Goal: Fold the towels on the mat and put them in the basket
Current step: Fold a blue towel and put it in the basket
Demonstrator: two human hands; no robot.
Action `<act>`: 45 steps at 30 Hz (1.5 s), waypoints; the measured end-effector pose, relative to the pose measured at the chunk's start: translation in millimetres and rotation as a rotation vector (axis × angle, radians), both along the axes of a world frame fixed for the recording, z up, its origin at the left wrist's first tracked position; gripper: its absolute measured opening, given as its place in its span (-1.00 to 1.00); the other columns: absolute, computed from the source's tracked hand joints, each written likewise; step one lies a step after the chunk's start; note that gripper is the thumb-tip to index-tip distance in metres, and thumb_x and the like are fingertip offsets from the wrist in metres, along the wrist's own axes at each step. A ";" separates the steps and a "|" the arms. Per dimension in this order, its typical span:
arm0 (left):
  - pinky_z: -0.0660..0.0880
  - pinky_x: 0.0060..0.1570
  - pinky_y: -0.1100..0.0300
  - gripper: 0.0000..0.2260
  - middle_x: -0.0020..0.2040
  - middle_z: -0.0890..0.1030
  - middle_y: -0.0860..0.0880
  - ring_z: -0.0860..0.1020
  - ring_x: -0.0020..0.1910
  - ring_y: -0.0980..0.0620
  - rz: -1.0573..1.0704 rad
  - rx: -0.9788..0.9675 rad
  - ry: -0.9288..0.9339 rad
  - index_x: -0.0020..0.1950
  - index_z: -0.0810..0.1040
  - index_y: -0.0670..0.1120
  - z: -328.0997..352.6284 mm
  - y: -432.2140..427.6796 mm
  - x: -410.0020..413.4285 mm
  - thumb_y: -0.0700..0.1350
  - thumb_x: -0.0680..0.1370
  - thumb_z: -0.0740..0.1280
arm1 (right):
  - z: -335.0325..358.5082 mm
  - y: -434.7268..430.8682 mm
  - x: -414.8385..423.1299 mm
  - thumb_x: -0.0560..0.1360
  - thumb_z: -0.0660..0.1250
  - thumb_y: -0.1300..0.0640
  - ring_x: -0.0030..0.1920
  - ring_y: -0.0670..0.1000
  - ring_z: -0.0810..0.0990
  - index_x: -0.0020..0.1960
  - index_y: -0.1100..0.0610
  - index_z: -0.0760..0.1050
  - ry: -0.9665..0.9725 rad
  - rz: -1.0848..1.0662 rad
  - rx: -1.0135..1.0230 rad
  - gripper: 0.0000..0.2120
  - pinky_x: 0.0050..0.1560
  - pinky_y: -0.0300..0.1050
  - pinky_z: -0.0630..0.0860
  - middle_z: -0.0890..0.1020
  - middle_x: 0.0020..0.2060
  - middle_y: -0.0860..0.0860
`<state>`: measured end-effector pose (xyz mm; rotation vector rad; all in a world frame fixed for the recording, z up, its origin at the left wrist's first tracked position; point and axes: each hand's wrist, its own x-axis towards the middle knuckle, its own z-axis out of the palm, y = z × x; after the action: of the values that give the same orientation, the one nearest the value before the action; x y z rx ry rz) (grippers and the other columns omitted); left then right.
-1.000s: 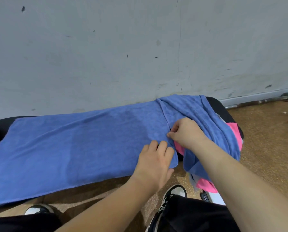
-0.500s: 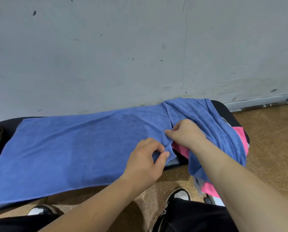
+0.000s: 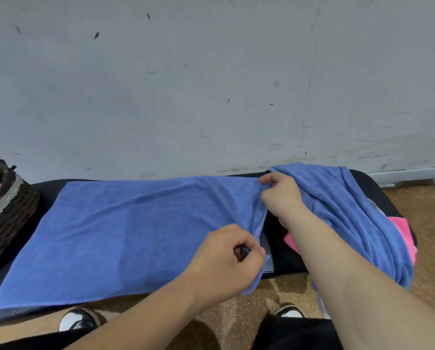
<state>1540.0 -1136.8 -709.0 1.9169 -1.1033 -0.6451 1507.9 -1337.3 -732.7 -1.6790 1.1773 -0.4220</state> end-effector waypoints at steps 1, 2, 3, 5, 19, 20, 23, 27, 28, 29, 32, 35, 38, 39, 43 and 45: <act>0.38 -0.37 0.30 -0.70 -0.41 0.52 0.09 0.44 -0.45 0.17 0.060 0.025 0.000 -0.31 0.55 -0.09 0.0 -1.3 1.3 0.05 0.52 0.44 | 0.2 -1.7 -0.2 0.48 0.20 0.42 -0.37 -0.01 0.45 0.06 0.08 0.60 0.011 -0.008 0.012 -0.66 -0.38 -0.19 0.33 0.57 -0.23 0.05; 0.41 -0.44 0.21 -0.58 -0.49 0.46 0.05 0.41 -0.51 0.16 0.111 0.059 -0.001 -0.36 0.47 -0.15 -0.4 -3.1 2.6 0.13 0.51 0.45 | 2.1 -3.1 -1.6 0.49 0.20 0.42 -0.39 0.00 0.44 0.05 0.11 0.62 0.021 -0.022 0.037 -0.67 -0.40 -0.18 0.33 0.58 -0.25 0.07; 0.43 -0.46 0.14 -0.52 -0.53 0.41 0.03 0.40 -0.53 0.13 0.150 0.094 -0.010 -0.39 0.41 -0.16 -1.5 -5.6 4.1 0.16 0.50 0.46 | 2.8 -5.1 -3.4 0.50 0.20 0.41 -0.39 0.03 0.45 0.07 0.15 0.64 0.020 -0.046 0.061 -0.68 -0.40 -0.16 0.35 0.58 -0.26 0.08; 0.43 -0.42 0.14 -0.59 -0.51 0.42 0.06 0.39 -0.51 0.14 0.178 0.142 -0.014 -0.37 0.42 -0.10 -3.8 -10.6 4.6 0.09 0.46 0.52 | 4.6 -8.3 -10.6 0.50 0.21 0.40 -0.31 0.09 0.51 0.15 0.21 0.65 0.013 -0.089 0.072 -0.66 -0.31 -0.12 0.42 0.63 -0.18 0.11; 0.34 -0.27 0.17 -0.74 -0.29 0.45 -0.24 0.34 -0.33 0.10 -0.151 0.044 0.275 -0.11 0.54 -0.25 5.4 -48.4 -45.7 -0.05 0.60 0.39 | 41.2 -20.0 -49.6 0.63 0.16 0.24 -0.08 -0.10 0.62 0.51 0.05 0.40 -0.211 -0.187 -0.168 -0.54 -0.04 -0.12 0.54 0.66 0.12 0.00; 0.32 -0.30 0.19 -0.73 -0.32 0.41 -0.19 0.32 -0.35 0.10 -0.148 0.037 0.266 -0.12 0.54 -0.25 7.1 -42.7 -41.5 -0.05 0.61 0.38 | 43.0 -16.8 -46.0 0.64 0.16 0.23 0.08 -0.05 0.63 0.58 0.08 0.31 -0.219 -0.185 -0.185 -0.50 0.12 -0.09 0.55 0.65 0.22 0.00; 0.34 -0.35 0.23 -0.77 -0.33 0.43 -0.08 0.34 -0.38 0.07 -0.095 0.039 0.276 -0.12 0.58 -0.21 12.8 -16.1 -15.1 -0.05 0.61 0.40 | 42.0 -4.4 -25.9 0.63 0.16 0.24 -0.26 -0.04 0.47 0.60 0.22 0.19 -0.255 -0.188 -0.178 -0.45 -0.13 -0.14 0.44 0.49 -0.29 0.01; 0.42 -0.41 0.23 -0.76 -0.39 0.43 -0.06 0.38 -0.44 0.06 0.006 0.074 0.263 -0.18 0.57 -0.18 21.5 29.9 32.1 -0.06 0.61 0.41 | 47.3 24.5 19.1 0.60 0.29 0.19 -0.28 -0.14 0.51 0.47 0.22 0.40 -0.357 -0.216 -0.038 -0.56 -0.27 -0.36 0.44 0.61 -0.20 -0.01; 0.41 -0.41 0.23 -0.77 -0.41 0.44 -0.02 0.39 -0.45 0.09 0.030 0.081 0.242 -0.21 0.57 -0.14 23.1 41.5 44.4 -0.07 0.60 0.42 | 49.6 33.9 32.5 0.59 0.32 0.19 -0.29 -0.19 0.55 0.38 0.17 0.51 -0.384 -0.205 -0.024 -0.64 -0.28 -0.39 0.46 0.66 -0.19 -0.03; 0.41 -0.38 0.22 -0.78 -0.40 0.47 -0.01 0.40 -0.43 0.10 0.048 0.087 0.207 -0.22 0.59 -0.11 24.3 52.7 56.7 -0.06 0.59 0.43 | 51.7 43.5 46.4 0.57 0.34 0.20 -0.33 -0.22 0.55 0.25 0.17 0.58 -0.403 -0.189 -0.012 -0.75 -0.31 -0.39 0.47 0.66 -0.25 -0.06; 0.40 -0.28 0.18 -0.79 -0.35 0.53 0.01 0.43 -0.38 0.11 0.106 0.116 0.130 -0.20 0.61 -0.10 25.2 84.1 91.4 -0.02 0.58 0.45 | 55.4 72.8 86.7 0.54 0.42 0.21 -0.30 -0.15 0.59 0.08 0.18 0.65 -0.446 -0.148 0.039 -0.87 -0.22 -0.28 0.54 0.67 -0.27 -0.04; 0.39 -0.29 0.21 -0.77 -0.36 0.53 0.03 0.43 -0.38 0.12 0.181 0.149 0.102 -0.19 0.62 -0.10 23.5 113.0 123.1 0.01 0.57 0.45 | 52.1 99.6 123.5 0.51 0.47 0.18 -0.24 -0.14 0.59 0.00 0.14 0.67 -0.458 -0.111 0.073 -0.92 -0.12 -0.27 0.56 0.66 -0.23 -0.07; 0.41 -0.31 0.19 -0.77 -0.31 0.59 -0.16 0.44 -0.38 0.10 0.223 0.183 0.100 -0.16 0.63 -0.11 19.9 140.7 153.1 0.03 0.57 0.45 | 46.1 122.7 155.8 0.50 0.46 0.20 -0.32 -0.15 0.53 -0.04 0.14 0.66 -0.455 -0.086 0.122 -0.96 -0.21 -0.31 0.50 0.60 -0.30 -0.08; 0.42 -0.32 0.17 -0.77 -0.29 0.61 -0.18 0.44 -0.39 0.08 0.235 0.198 0.109 -0.15 0.64 -0.12 18.0 149.7 161.8 0.03 0.57 0.45 | 43.8 129.9 165.9 0.50 0.46 0.20 -0.33 -0.12 0.51 -0.06 0.14 0.66 -0.447 -0.077 0.145 -0.97 -0.23 -0.28 0.49 0.60 -0.32 -0.07; 0.45 -0.36 0.16 -0.77 -0.31 0.61 -0.16 0.45 -0.46 0.09 0.291 0.250 0.107 -0.16 0.64 -0.11 4.9 179.6 188.5 0.04 0.58 0.44 | 29.4 156.6 201.3 0.48 0.48 0.23 -0.31 0.04 0.57 -0.12 0.15 0.61 -0.451 -0.056 0.261 -0.95 -0.23 -0.05 0.60 0.64 -0.26 0.10; 0.49 -0.43 0.22 -0.78 -0.26 0.66 -0.18 0.52 -0.51 0.12 0.288 0.288 0.120 -0.15 0.64 -0.14 0.2 188.4 199.8 0.00 0.58 0.45 | 21.7 168.0 214.8 0.50 0.46 0.25 -0.29 0.06 0.61 -0.10 0.16 0.58 -0.439 -0.051 0.297 -0.94 -0.17 0.01 0.67 0.66 -0.22 0.15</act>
<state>1739.8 -948.4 -708.8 2.1961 -0.6681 -0.7761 1722.8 -1169.3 -711.0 -1.2235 0.9056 -0.5832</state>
